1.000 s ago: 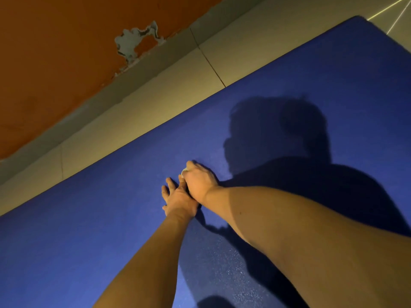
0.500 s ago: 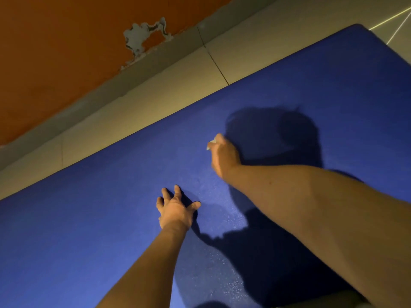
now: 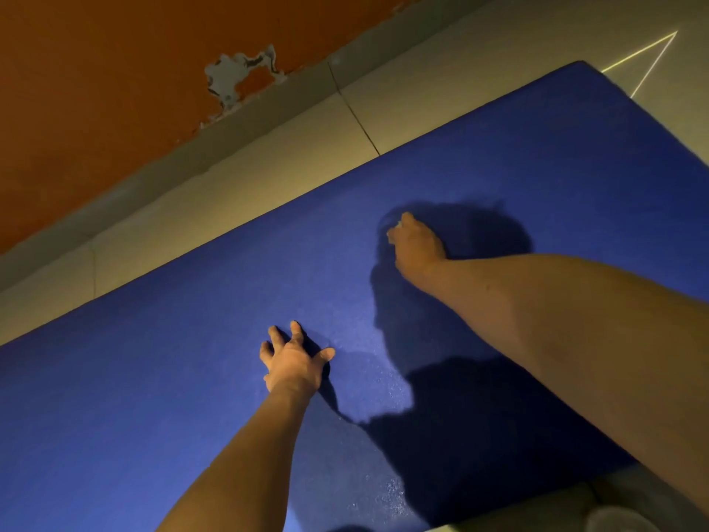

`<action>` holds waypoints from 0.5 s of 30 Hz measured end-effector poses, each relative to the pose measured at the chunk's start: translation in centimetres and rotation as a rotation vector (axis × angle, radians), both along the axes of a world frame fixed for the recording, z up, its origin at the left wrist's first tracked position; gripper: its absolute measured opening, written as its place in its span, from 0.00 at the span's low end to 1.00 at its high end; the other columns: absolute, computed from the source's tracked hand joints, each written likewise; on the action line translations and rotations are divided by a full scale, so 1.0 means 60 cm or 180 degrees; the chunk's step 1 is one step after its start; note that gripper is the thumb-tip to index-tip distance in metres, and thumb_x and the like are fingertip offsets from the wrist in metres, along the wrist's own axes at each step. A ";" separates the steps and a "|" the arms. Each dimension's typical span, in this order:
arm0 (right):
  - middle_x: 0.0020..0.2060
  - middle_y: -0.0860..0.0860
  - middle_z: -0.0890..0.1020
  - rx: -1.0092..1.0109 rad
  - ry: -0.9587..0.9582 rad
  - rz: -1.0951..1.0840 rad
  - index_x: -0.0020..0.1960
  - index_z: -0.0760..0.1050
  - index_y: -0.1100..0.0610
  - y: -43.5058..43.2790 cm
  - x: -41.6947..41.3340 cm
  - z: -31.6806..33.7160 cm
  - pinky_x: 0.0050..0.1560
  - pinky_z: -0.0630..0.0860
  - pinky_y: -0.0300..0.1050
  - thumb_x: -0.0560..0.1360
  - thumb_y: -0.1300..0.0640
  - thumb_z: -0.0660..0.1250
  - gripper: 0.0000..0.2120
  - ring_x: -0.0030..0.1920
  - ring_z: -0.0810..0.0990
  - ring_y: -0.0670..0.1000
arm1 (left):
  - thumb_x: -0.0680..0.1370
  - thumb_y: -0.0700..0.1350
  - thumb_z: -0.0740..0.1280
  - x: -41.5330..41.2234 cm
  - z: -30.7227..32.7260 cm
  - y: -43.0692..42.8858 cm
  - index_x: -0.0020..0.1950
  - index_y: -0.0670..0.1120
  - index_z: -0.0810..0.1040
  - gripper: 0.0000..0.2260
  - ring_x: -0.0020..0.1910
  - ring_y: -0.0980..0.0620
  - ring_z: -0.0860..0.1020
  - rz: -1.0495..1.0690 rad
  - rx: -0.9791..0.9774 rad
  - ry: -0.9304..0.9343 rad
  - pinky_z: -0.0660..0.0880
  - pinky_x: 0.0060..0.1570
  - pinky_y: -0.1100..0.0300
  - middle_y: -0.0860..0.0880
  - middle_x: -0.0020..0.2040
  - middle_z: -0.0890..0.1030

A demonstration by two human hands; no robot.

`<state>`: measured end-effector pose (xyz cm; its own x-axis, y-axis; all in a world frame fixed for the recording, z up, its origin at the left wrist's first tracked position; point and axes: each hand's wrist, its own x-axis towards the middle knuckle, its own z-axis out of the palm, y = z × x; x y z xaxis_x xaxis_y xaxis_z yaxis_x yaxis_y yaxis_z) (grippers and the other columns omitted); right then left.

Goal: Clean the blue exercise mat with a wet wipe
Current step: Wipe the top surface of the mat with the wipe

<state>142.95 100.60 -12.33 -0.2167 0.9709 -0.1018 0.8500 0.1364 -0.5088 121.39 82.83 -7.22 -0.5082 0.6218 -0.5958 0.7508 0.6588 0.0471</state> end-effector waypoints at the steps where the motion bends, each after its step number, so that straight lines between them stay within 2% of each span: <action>1: 0.59 0.61 0.78 -0.0020 0.0028 -0.0146 0.67 0.69 0.63 -0.007 -0.009 0.003 0.51 0.74 0.57 0.84 0.58 0.57 0.15 0.55 0.78 0.63 | 0.76 0.65 0.66 0.000 0.003 -0.002 0.82 0.56 0.46 0.42 0.79 0.41 0.41 -0.0012 0.0016 -0.0020 0.61 0.73 0.38 0.51 0.81 0.39; 3: 0.59 0.62 0.76 -0.0129 -0.0028 -0.0189 0.63 0.72 0.64 -0.035 -0.043 0.015 0.53 0.73 0.56 0.83 0.62 0.56 0.12 0.57 0.76 0.64 | 0.77 0.63 0.67 -0.003 0.008 -0.010 0.82 0.55 0.47 0.42 0.80 0.42 0.40 -0.0054 0.0061 -0.0080 0.57 0.76 0.39 0.51 0.82 0.39; 6: 0.58 0.62 0.76 -0.0108 0.0020 0.0276 0.59 0.75 0.64 -0.105 -0.102 0.020 0.52 0.73 0.55 0.81 0.65 0.56 0.12 0.57 0.77 0.64 | 0.77 0.61 0.69 0.001 0.014 -0.037 0.82 0.54 0.46 0.43 0.80 0.43 0.41 -0.0077 0.0004 -0.0063 0.57 0.76 0.42 0.51 0.82 0.41; 10: 0.64 0.60 0.74 -0.0396 -0.0046 0.1401 0.65 0.74 0.62 -0.225 -0.171 0.031 0.60 0.75 0.57 0.81 0.64 0.59 0.14 0.62 0.75 0.62 | 0.77 0.62 0.69 0.014 0.019 -0.072 0.82 0.54 0.44 0.44 0.80 0.41 0.41 0.0116 -0.0045 -0.0065 0.58 0.74 0.44 0.49 0.82 0.39; 12: 0.67 0.59 0.70 -0.0351 -0.0229 0.1634 0.67 0.74 0.61 -0.253 -0.171 0.039 0.64 0.74 0.54 0.79 0.65 0.62 0.17 0.63 0.75 0.59 | 0.76 0.63 0.68 0.014 0.018 -0.073 0.82 0.54 0.43 0.45 0.80 0.40 0.40 0.0055 -0.0102 -0.0032 0.58 0.74 0.43 0.48 0.81 0.38; 15: 0.64 0.59 0.70 -0.0055 -0.0487 0.1488 0.63 0.76 0.61 -0.212 -0.132 0.045 0.56 0.77 0.49 0.78 0.68 0.61 0.15 0.59 0.78 0.58 | 0.77 0.61 0.68 0.014 0.015 -0.068 0.82 0.55 0.43 0.44 0.80 0.40 0.40 0.0075 -0.0082 0.0004 0.62 0.72 0.42 0.49 0.81 0.38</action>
